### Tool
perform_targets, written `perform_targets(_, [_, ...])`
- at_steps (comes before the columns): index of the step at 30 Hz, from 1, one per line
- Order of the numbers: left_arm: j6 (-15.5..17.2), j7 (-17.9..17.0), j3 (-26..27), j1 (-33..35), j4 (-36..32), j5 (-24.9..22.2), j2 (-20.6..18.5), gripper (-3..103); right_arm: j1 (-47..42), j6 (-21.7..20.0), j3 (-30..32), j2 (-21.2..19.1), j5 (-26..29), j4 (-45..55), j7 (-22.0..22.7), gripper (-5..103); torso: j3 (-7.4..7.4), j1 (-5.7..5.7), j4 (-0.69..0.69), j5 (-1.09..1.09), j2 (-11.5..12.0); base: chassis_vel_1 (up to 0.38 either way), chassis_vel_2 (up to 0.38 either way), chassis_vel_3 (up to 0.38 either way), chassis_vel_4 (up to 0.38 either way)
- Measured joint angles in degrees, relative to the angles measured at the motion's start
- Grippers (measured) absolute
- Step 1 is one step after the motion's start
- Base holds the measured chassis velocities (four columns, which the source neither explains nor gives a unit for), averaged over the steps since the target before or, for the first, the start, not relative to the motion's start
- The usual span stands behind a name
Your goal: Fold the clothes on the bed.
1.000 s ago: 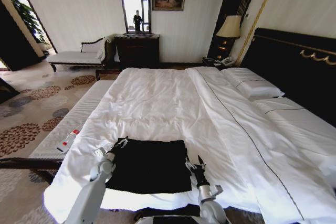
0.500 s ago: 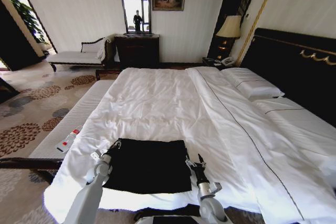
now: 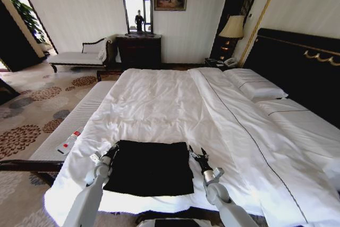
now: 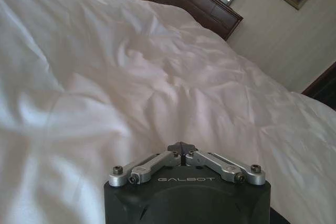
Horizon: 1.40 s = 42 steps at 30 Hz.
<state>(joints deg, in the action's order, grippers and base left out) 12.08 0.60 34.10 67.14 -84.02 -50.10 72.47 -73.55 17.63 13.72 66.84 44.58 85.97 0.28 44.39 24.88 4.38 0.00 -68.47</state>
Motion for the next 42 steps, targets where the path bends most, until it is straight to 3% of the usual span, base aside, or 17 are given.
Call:
perform_targets(6, [-0.11,2.86,0.0,2.1,-2.7,-0.1,-1.15,-3,-1.4,0.49,0.39,0.56,-1.34,0.84,-0.01,100,0.0,0.0,0.01,0.01,0.0,0.0,0.0,0.0,0.0])
perform_targets(7, [-0.14,4.41,0.06,2.29,-2.74,-0.19,-1.96,8,-2.0,0.92,0.67,0.78,-1.69,1.27,-0.01,100,0.0,0.0,0.0,-0.01,0.0,0.0,0.0,0.0,0.0])
perform_targets(9, [-0.15,5.35,0.22,2.27,-2.6,-0.41,-2.49,8,-2.4,1.13,0.87,0.89,-1.75,1.61,0.01,100,0.0,-0.01,0.0,0.0,0.0,0.0,0.0,0.0,0.0])
perform_targets(13, [-0.16,7.85,0.56,1.1,-0.68,-1.3,-4.27,30,-3.63,1.68,1.46,1.26,-2.18,2.2,0.09,100,0.0,0.0,0.0,0.0,0.0,0.0,0.0,0.0,0.0])
perform_targets(15, [-0.17,8.18,0.3,0.75,0.0,-1.26,-4.56,30,-3.73,1.75,1.47,1.38,-2.37,2.13,0.11,100,0.0,0.0,0.0,0.0,0.0,0.0,0.0,0.0,0.0])
perform_targets(19, [-0.18,8.72,-0.58,-0.14,1.82,-0.9,-4.73,46,-3.76,1.88,1.45,1.84,-2.84,1.77,0.22,100,0.0,0.0,0.0,-0.01,0.0,0.0,0.0,0.0,0.0])
perform_targets(20, [-0.23,8.76,-0.8,-0.32,2.23,-0.78,-4.57,46,-3.75,1.89,1.43,2.0,-2.91,1.71,0.27,100,0.0,0.0,0.0,0.0,0.0,0.0,0.0,0.0,0.0])
perform_targets(21, [-0.29,8.77,-1.05,-0.52,2.75,-0.62,-4.1,57,-3.74,1.89,1.39,2.2,-3.01,1.63,0.42,100,0.0,0.0,-0.01,0.0,0.0,0.0,0.0,0.0,0.0])
perform_targets(24, [-0.41,8.77,-1.27,-0.81,3.37,-0.31,-3.03,63,-3.73,1.89,1.35,2.46,-3.35,1.41,0.85,100,0.0,0.0,-0.01,0.0,0.0,0.0,0.0,0.0,0.0])
perform_targets(27, [-0.61,8.64,-1.48,-1.25,4.23,0.19,-1.38,80,-3.75,1.9,1.34,2.54,-3.56,1.27,1.1,100,0.0,0.0,0.0,0.0,0.0,0.0,0.0,0.0,0.0])
perform_targets(29, [-0.65,8.61,-1.54,-1.4,4.43,0.3,-1.04,80,-3.76,1.9,1.35,2.54,-3.57,1.23,1.13,100,0.0,0.0,-0.01,0.01,0.0,0.0,0.0,0.0,0.0])
perform_targets(32, [-0.8,8.38,-1.83,-2.05,5.09,0.59,0.06,96,-3.72,1.92,1.39,2.51,-3.57,0.85,1.31,100,0.0,0.0,-0.01,0.01,0.0,0.0,0.0,0.0,0.0])
perform_targets(35, [-0.88,8.09,-1.9,-2.36,5.23,0.67,0.51,94,-3.58,1.94,1.4,2.56,-3.57,0.53,1.54,100,0.0,-0.01,-0.01,0.0,0.0,0.0,0.0,0.0,0.0])
perform_targets(38, [-1.29,7.26,-1.8,-2.79,5.45,0.74,1.0,77,-3.06,2.14,1.4,2.67,-3.35,-0.54,1.91,100,0.0,0.0,0.0,0.0,0.0,0.0,0.0,0.0,0.0])
perform_targets(40, [-1.35,7.19,-1.74,-2.79,5.44,0.73,1.05,77,-2.93,2.18,1.41,2.67,-3.27,-0.74,1.94,100,0.0,0.0,0.0,0.0,0.0,0.0,0.0,0.0,0.0])
perform_targets(41, [-1.47,7.03,-1.59,-2.75,5.36,0.72,1.14,66,-2.57,2.31,1.4,2.64,-2.9,-1.16,1.98,100,0.0,0.0,0.0,0.0,0.0,0.0,0.0,0.0,0.0])
perform_targets(42, [-1.51,7.0,-1.53,-2.69,5.25,0.71,1.17,66,-2.45,2.33,1.4,2.59,-2.71,-1.27,1.98,100,0.0,0.0,0.0,0.01,0.0,0.0,0.0,0.0,0.0])
